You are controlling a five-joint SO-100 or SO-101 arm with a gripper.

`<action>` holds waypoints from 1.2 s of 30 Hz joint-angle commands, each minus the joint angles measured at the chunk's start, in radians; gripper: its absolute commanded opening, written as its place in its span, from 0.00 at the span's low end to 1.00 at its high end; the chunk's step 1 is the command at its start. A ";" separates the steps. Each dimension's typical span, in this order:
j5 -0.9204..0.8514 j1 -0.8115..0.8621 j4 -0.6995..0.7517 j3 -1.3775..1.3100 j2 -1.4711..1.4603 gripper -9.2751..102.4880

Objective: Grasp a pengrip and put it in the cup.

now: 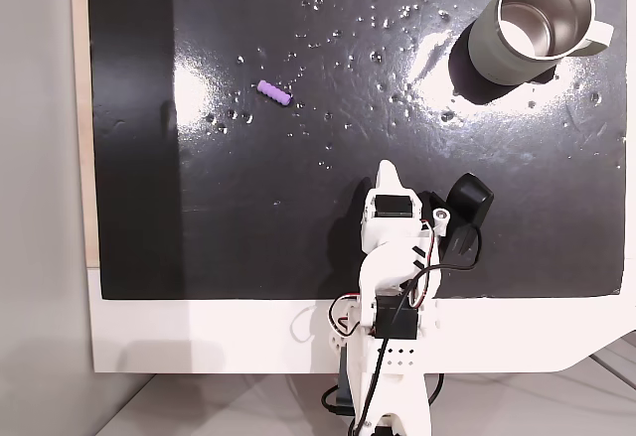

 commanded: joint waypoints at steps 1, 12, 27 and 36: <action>-0.028 -0.026 -0.014 -0.006 0.009 0.08; -0.026 -0.029 -0.012 -0.011 0.009 0.08; -0.025 -0.064 0.176 -0.503 -0.091 0.08; 0.156 -0.183 0.321 -0.939 -0.449 0.08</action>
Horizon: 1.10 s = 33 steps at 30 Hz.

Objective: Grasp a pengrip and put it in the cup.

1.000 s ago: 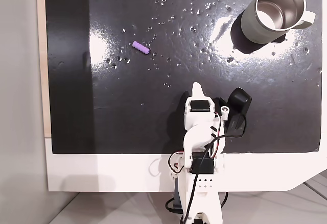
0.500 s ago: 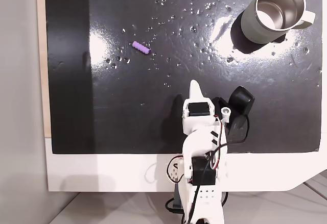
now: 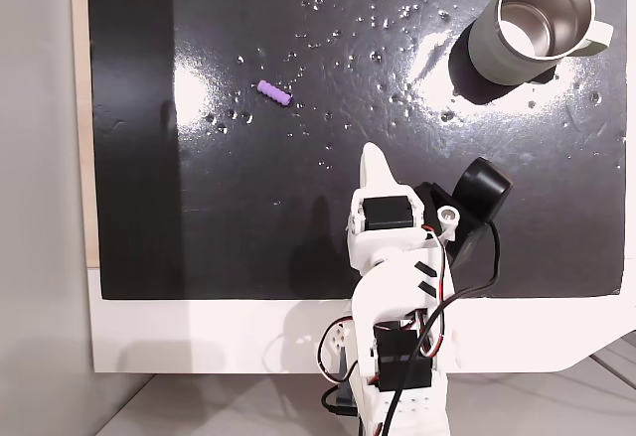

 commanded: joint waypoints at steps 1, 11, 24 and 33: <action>0.117 -0.041 0.064 -0.250 -0.170 0.08; 0.446 -0.172 0.299 -0.713 -0.686 0.08; 0.634 -0.287 0.339 -0.937 -1.055 0.09; 0.805 -0.365 0.304 -1.035 -1.247 0.28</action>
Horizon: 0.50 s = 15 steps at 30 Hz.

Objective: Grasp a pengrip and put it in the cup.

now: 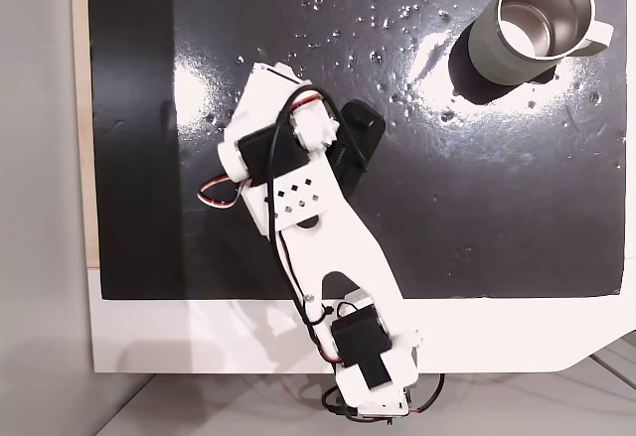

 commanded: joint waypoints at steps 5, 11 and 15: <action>0.132 -0.083 -0.107 -0.071 -0.117 0.30; 0.153 -0.124 -0.110 -0.143 -0.255 0.30; 0.169 -0.123 -0.109 -0.155 -0.311 0.30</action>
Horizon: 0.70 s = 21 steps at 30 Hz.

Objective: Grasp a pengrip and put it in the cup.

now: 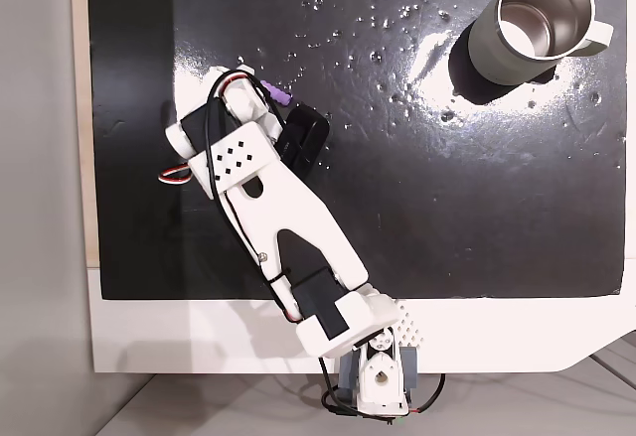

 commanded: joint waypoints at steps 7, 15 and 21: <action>0.038 0.046 0.008 -0.097 -0.120 0.29; 0.049 0.092 0.020 -0.178 -0.244 0.29; 0.054 0.103 0.026 -0.224 -0.318 0.28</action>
